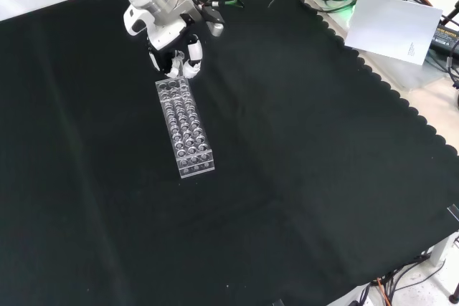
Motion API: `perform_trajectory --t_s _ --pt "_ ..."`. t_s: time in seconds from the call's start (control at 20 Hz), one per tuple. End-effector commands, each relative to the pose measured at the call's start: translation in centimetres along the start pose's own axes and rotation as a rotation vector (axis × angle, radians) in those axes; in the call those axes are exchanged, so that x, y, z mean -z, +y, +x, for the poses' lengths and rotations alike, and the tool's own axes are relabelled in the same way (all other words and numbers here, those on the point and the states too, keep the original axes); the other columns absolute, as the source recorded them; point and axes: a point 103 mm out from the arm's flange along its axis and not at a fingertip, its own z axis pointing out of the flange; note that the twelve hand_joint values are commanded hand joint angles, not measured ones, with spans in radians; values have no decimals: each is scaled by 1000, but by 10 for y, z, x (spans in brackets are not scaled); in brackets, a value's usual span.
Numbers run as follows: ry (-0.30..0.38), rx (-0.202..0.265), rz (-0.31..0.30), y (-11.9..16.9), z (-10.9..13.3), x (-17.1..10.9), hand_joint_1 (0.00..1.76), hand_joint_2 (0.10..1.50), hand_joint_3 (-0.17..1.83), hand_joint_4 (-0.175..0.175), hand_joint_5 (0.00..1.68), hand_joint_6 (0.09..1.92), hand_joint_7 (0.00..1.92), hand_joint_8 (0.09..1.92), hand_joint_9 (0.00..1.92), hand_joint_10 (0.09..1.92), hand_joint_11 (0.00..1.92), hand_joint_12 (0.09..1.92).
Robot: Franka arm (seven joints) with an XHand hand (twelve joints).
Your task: Put the test tube back in the rack.
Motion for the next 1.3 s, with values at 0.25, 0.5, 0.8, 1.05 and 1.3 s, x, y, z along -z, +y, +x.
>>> perform_trajectory --t_s 0.25,0.5,0.8,1.05,1.3 --pt "48 89 -63 -14 1 14 1038 510 579 -39 487 862 522 1066 762 1041 417 1559" --pt "52 100 -116 -23 0 34 1017 509 560 -24 400 855 428 1064 692 1037 373 1556" --pt "51 106 -191 -40 -4 66 1013 511 554 -21 390 844 418 1063 681 1035 364 1555" --pt "72 131 -272 -62 -6 95 995 522 554 -20 399 839 419 1063 679 1033 363 1555" --pt "95 128 -341 -89 -20 122 985 530 552 -21 411 833 430 1063 679 1032 362 1554"
